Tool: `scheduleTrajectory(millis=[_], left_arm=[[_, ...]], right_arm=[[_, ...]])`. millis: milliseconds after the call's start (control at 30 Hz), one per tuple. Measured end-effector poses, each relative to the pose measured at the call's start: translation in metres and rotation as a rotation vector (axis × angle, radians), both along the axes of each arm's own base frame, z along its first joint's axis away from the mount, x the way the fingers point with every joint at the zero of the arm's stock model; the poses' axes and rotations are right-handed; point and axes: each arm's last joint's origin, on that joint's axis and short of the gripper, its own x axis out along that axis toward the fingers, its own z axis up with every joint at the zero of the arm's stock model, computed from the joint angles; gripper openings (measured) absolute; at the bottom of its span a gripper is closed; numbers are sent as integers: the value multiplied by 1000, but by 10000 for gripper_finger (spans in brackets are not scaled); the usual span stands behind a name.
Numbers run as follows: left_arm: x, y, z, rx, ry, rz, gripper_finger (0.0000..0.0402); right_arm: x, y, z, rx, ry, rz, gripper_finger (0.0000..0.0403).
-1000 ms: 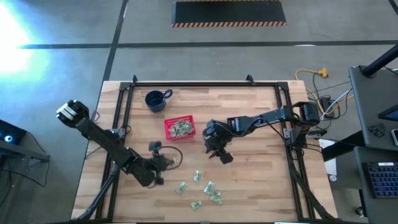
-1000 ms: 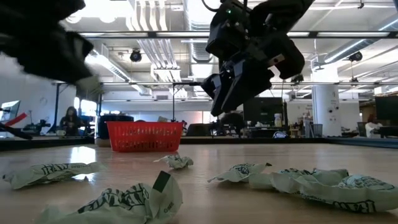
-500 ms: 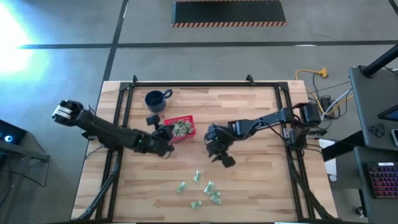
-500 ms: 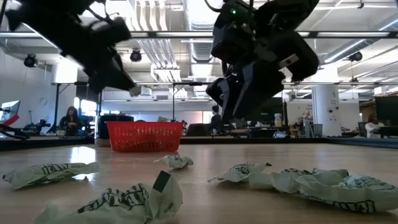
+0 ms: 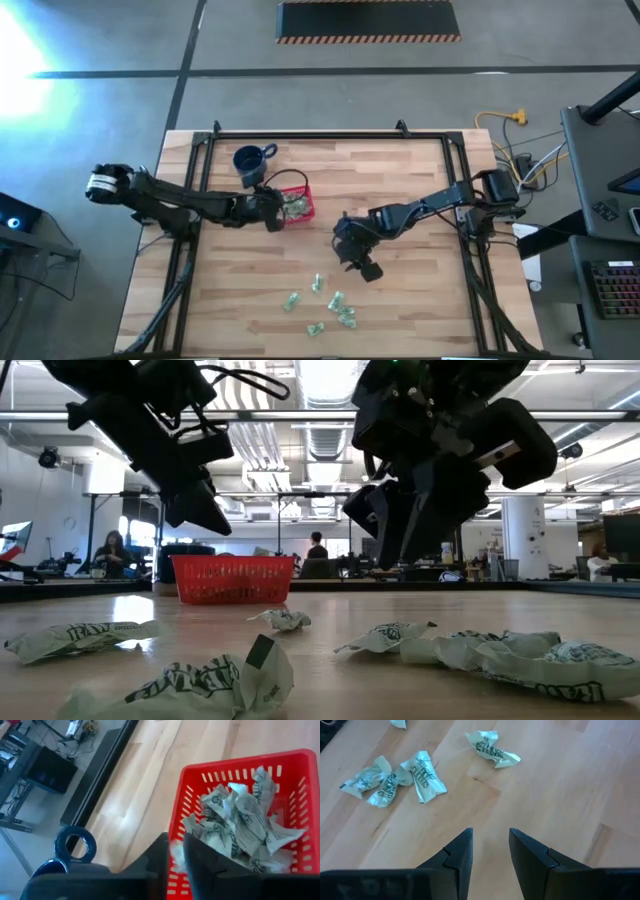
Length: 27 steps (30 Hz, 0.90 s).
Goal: Pick and place items into bin
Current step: Put the green stevia packet into the red bin
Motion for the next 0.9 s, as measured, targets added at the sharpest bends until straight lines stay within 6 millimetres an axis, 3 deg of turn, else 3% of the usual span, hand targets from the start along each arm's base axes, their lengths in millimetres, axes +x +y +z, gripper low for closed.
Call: scheduleTrajectory(millis=[200,367,733,900], left_arm=[[-1,1,2,0,-11,3,118],[0,-3,9,-53,-64,-57,156],[-9,-23,30,-205,-176,-253,165],[-22,-41,48,-225,-256,-348,165]], right_arm=[[-5,10,-5,23,20,-10,118],[-3,28,-6,43,-169,63,118],[2,35,2,39,-560,151,118],[9,37,-13,24,-563,169,118]])
